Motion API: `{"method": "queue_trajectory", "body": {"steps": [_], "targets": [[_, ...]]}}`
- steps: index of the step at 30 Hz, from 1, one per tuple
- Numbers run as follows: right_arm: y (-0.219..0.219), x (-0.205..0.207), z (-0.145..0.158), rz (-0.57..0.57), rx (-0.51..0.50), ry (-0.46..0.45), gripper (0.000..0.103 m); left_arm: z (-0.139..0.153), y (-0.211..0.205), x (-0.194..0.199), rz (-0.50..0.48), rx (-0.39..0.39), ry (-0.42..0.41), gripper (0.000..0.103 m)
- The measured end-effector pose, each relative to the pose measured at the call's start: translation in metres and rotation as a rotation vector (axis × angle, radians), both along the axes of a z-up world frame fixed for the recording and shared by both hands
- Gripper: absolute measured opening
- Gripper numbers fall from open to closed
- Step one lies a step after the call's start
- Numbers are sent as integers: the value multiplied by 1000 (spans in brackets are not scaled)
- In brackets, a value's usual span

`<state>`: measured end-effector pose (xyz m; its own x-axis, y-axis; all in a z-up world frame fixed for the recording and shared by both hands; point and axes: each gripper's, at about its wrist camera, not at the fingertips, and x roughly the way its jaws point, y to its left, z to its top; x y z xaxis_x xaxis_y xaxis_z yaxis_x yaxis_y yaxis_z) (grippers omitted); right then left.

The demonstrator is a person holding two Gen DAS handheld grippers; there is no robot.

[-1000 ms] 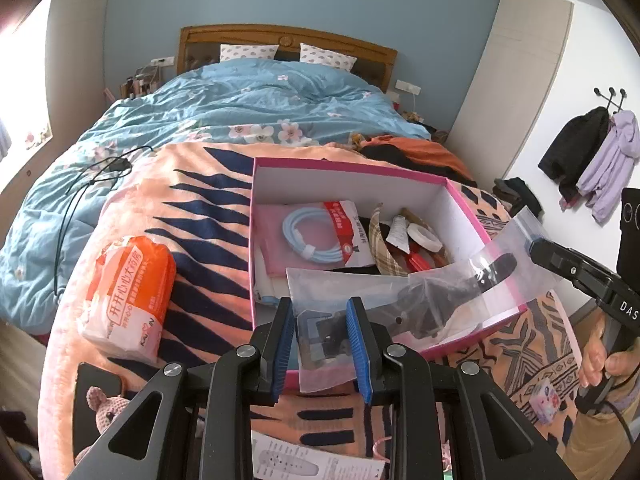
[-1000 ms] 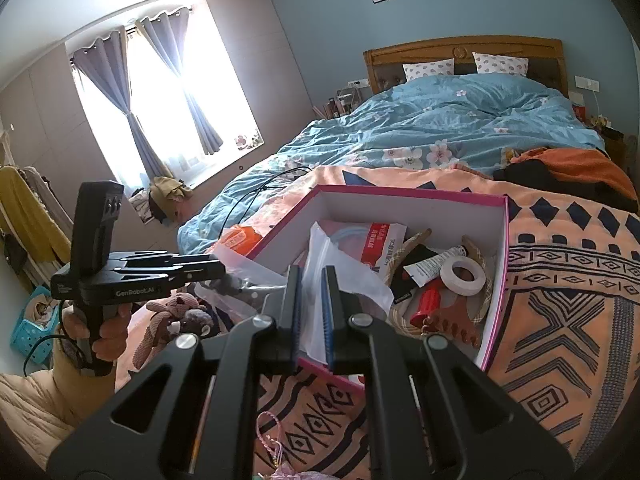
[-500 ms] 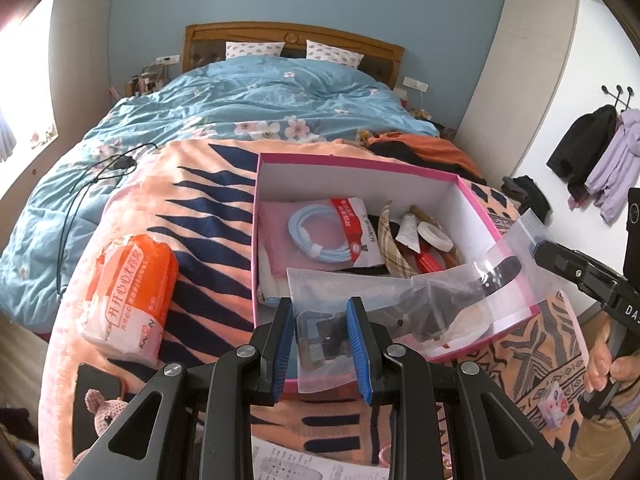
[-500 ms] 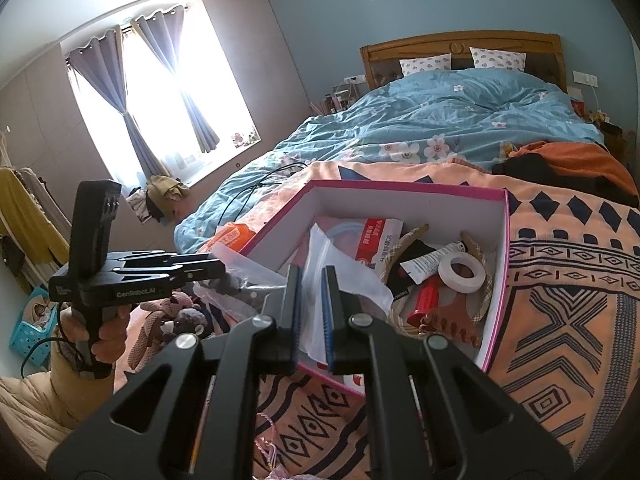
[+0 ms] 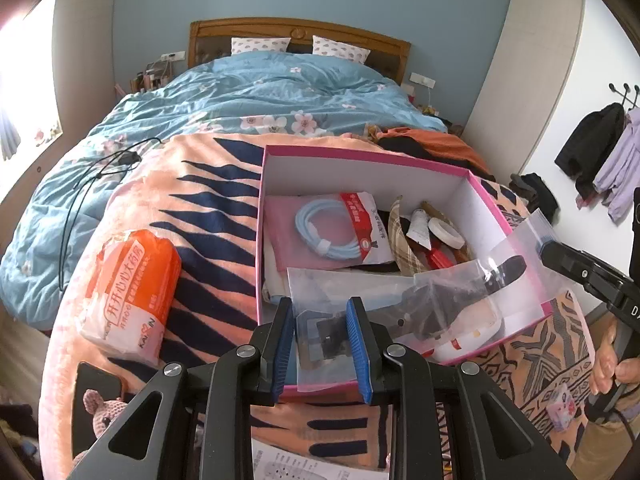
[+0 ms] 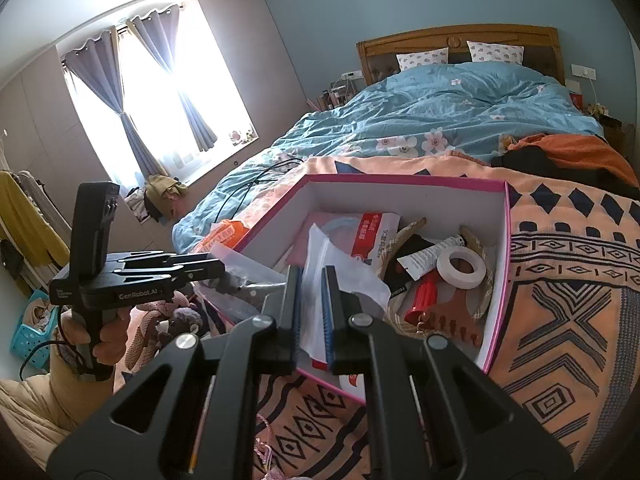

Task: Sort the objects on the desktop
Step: 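Lower the bag with both grippers into the pink box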

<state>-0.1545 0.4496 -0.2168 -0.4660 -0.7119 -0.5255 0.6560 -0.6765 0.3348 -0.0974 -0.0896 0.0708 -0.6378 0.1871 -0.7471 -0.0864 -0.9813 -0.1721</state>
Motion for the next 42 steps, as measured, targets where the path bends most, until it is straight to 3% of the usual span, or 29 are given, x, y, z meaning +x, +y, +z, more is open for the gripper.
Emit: {"method": "queue_trajectory", "body": {"steps": [29, 42], "targets": [[4, -11, -31, -11, 30, -80, 11, -11, 2, -3, 14, -77, -13, 27], [10, -17, -42, -50, 98, -97, 12, -13, 7, -1, 28, -123, 0, 28]]}}
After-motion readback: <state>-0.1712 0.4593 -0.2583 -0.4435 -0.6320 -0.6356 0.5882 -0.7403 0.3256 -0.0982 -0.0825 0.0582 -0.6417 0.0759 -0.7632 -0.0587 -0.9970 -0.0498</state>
